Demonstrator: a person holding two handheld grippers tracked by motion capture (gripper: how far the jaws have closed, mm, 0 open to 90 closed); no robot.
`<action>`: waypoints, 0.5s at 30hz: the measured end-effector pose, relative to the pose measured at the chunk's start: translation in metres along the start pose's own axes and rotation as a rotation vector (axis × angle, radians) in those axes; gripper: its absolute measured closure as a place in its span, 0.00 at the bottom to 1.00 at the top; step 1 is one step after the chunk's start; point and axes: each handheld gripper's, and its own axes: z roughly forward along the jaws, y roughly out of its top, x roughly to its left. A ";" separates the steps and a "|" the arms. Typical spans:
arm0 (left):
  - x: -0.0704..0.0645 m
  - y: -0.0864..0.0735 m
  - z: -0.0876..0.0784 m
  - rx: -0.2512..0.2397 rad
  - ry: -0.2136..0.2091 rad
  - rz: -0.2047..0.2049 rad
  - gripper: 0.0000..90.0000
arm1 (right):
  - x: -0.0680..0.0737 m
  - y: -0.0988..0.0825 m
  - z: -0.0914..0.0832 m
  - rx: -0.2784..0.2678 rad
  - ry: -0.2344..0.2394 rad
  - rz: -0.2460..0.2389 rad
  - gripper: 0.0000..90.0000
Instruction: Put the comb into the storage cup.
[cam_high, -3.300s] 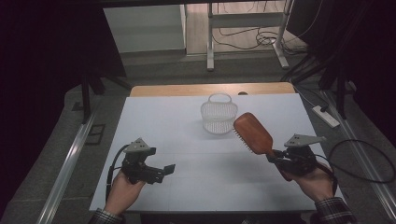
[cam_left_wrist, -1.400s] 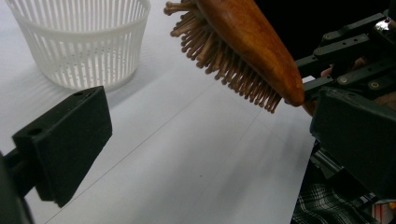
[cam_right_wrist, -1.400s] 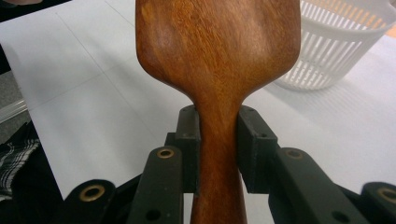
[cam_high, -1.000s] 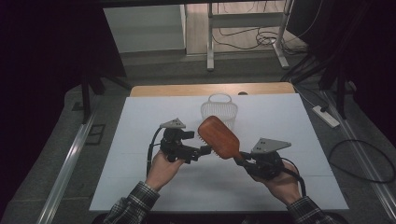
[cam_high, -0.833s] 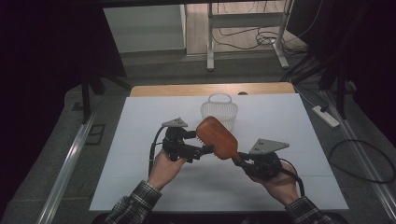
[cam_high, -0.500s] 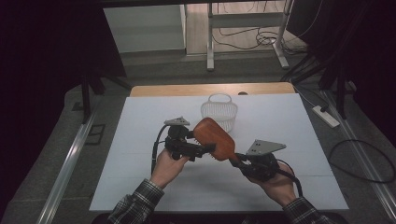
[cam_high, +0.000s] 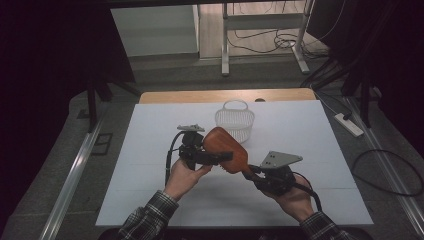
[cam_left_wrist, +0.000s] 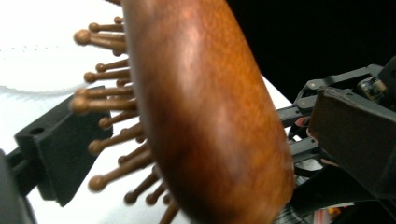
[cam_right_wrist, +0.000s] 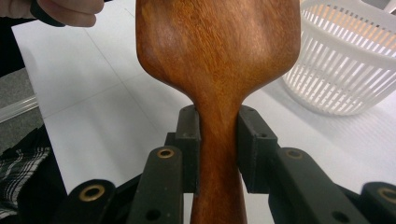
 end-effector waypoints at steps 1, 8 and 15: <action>0.000 0.000 0.000 0.002 -0.001 -0.005 0.02 | 0.000 0.000 0.000 -0.001 -0.001 0.000 0.80; 0.001 -0.001 -0.003 0.003 -0.014 -0.014 0.21 | 0.002 0.000 0.002 0.001 0.004 -0.020 0.80; 0.007 -0.001 -0.008 -0.015 -0.094 -0.083 0.38 | 0.000 -0.001 0.002 -0.004 0.006 -0.023 0.80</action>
